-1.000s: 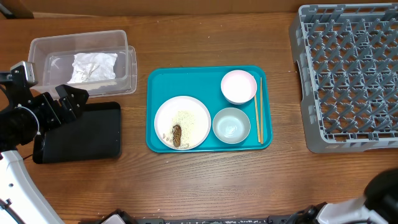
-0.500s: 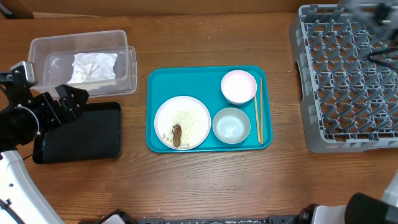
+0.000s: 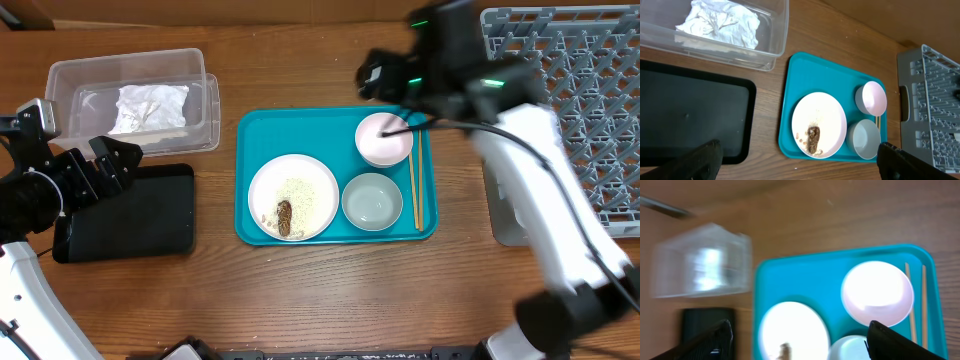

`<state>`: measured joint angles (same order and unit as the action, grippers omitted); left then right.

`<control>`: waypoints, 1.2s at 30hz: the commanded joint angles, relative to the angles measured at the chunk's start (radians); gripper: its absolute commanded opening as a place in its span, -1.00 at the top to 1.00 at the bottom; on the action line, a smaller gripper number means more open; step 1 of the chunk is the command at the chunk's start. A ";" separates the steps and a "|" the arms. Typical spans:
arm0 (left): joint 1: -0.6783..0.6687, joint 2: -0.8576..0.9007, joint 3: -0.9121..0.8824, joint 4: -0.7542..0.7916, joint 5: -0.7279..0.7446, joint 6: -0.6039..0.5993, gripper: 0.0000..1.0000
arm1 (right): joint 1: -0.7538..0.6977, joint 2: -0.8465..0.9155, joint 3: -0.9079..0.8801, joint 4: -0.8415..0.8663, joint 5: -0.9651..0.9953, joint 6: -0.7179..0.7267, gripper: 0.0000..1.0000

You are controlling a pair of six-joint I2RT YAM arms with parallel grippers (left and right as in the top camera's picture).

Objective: Sort waste into correct bins and load items into the dishwasher
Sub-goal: 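Move the right gripper back over the pink saucer on the tray, then grasp the pink saucer rim with the right gripper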

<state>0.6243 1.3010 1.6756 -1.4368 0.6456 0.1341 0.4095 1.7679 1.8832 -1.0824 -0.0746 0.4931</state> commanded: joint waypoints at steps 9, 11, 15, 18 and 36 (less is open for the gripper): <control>0.004 0.001 0.006 0.001 0.000 0.016 -1.00 | 0.048 0.349 0.004 0.005 0.126 -0.002 -0.71; 0.004 0.001 0.006 0.001 0.000 0.016 -1.00 | 0.048 0.369 0.004 0.018 0.126 -0.002 -0.67; 0.004 0.001 0.006 0.001 0.000 0.016 -1.00 | 0.050 0.386 0.002 0.038 0.135 -0.002 -0.44; 0.004 0.001 0.006 0.001 0.000 0.016 -1.00 | 0.055 0.407 0.001 0.048 0.206 0.019 -0.01; 0.004 0.001 0.006 0.001 0.000 0.016 -1.00 | 0.133 0.528 0.001 0.093 0.285 0.062 0.02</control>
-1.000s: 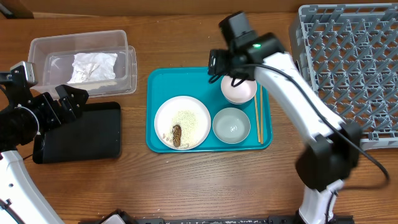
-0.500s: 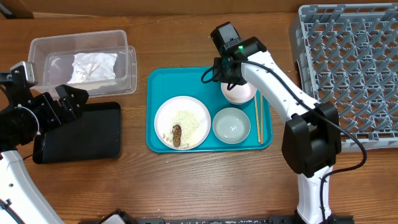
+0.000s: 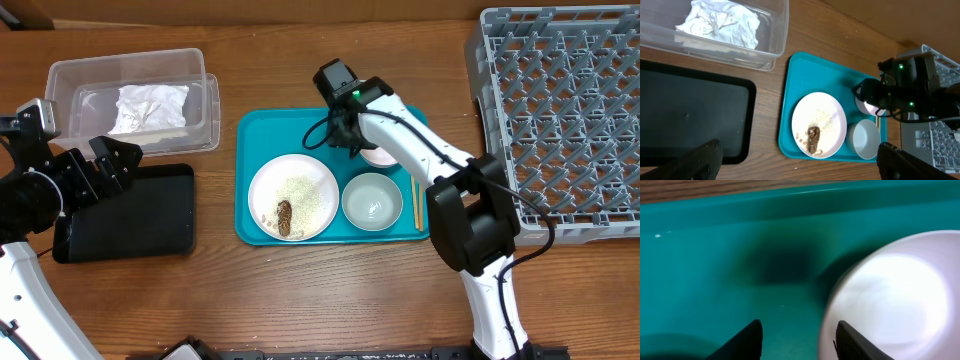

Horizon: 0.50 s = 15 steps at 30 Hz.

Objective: Sort waste into correct bins and load items into the dishwasher
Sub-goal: 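Grasp the pink saucer rim with the right gripper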

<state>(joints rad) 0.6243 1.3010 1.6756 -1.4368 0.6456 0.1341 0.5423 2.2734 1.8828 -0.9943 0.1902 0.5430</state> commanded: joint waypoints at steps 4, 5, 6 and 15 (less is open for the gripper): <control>0.004 0.001 0.006 0.001 0.000 0.016 -1.00 | 0.000 0.029 -0.005 0.005 0.019 0.012 0.04; 0.004 0.001 0.006 0.001 0.000 0.016 -1.00 | 0.000 0.029 -0.005 0.004 0.019 0.012 0.04; 0.004 0.001 0.006 0.001 0.000 0.016 -1.00 | 0.000 0.029 -0.005 0.002 0.019 0.012 0.08; 0.004 0.001 0.006 0.001 0.000 0.016 -1.00 | 0.000 0.027 0.072 -0.098 0.019 0.011 0.72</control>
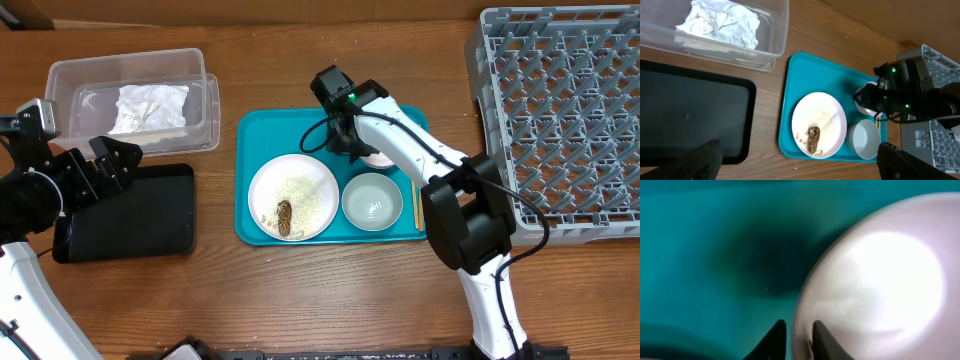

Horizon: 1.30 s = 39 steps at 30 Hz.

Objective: Sort waste into correct bins and load items into the dishwasher
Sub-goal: 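Grasp the pink saucer rim with the right gripper, then carry the pink saucer to the dish rack and set it in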

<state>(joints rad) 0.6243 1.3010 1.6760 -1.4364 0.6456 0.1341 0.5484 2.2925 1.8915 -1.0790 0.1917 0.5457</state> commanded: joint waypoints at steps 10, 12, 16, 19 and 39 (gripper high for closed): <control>0.004 0.001 0.006 0.001 0.000 0.016 -1.00 | -0.007 0.003 0.408 -0.256 0.016 -0.011 0.92; 0.004 0.001 0.006 0.000 0.000 0.016 -1.00 | -0.010 -0.001 0.508 -0.309 0.013 -0.047 0.92; 0.004 0.001 0.006 0.000 0.000 0.016 -1.00 | -0.045 -0.014 0.695 -0.395 0.018 -0.136 0.93; 0.004 0.001 0.006 0.000 0.000 0.016 -1.00 | -0.110 -0.026 0.816 -0.449 0.034 -0.182 0.92; 0.004 0.001 0.006 0.000 0.000 0.016 -1.00 | -1.000 -0.002 0.875 -0.517 -0.417 -0.182 0.92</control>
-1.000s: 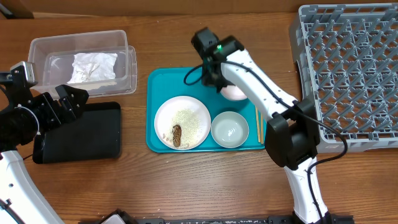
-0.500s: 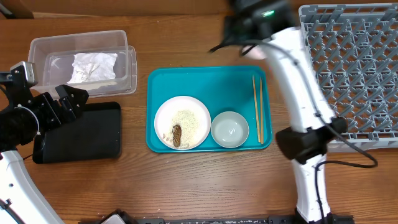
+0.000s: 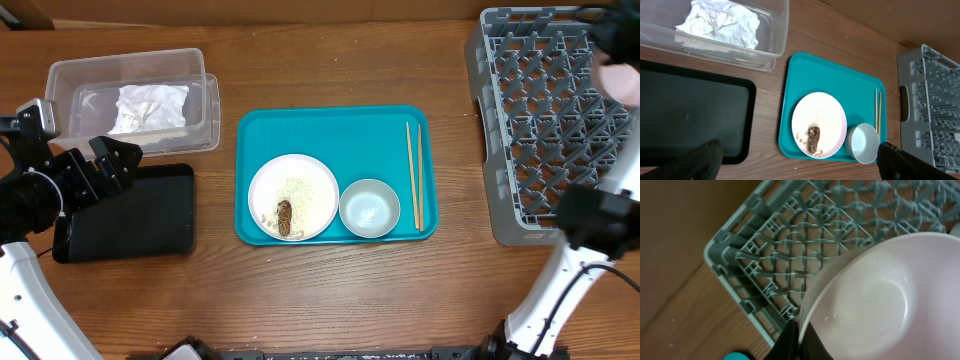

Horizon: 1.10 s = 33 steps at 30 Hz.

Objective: Sort waste into correct bins and load items into the dishwasher
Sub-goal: 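Carry the pink saucer to the dish rack and set it in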

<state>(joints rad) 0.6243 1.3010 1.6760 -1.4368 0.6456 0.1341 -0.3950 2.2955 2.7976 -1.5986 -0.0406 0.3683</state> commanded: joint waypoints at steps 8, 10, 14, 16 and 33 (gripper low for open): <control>0.004 0.001 0.006 0.001 0.000 0.016 -1.00 | -0.294 0.007 -0.166 0.021 -0.524 -0.013 0.93; 0.004 0.001 0.006 0.001 0.000 0.016 -1.00 | -0.342 0.007 -0.194 0.042 -0.656 -0.089 0.92; 0.004 0.001 0.006 0.001 0.000 0.016 -1.00 | -0.413 0.007 -0.251 0.061 -0.900 -0.238 0.92; 0.004 0.001 0.006 0.001 0.000 0.016 -1.00 | -0.442 0.007 -0.300 0.070 -0.988 -0.283 0.92; 0.004 0.001 0.006 0.001 0.000 0.016 -1.00 | -0.479 0.007 -0.715 0.366 -1.153 -0.349 0.93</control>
<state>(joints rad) 0.6243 1.3010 1.6760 -1.4364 0.6456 0.1341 -0.8703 2.3039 2.1067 -1.2388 -1.1934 0.0364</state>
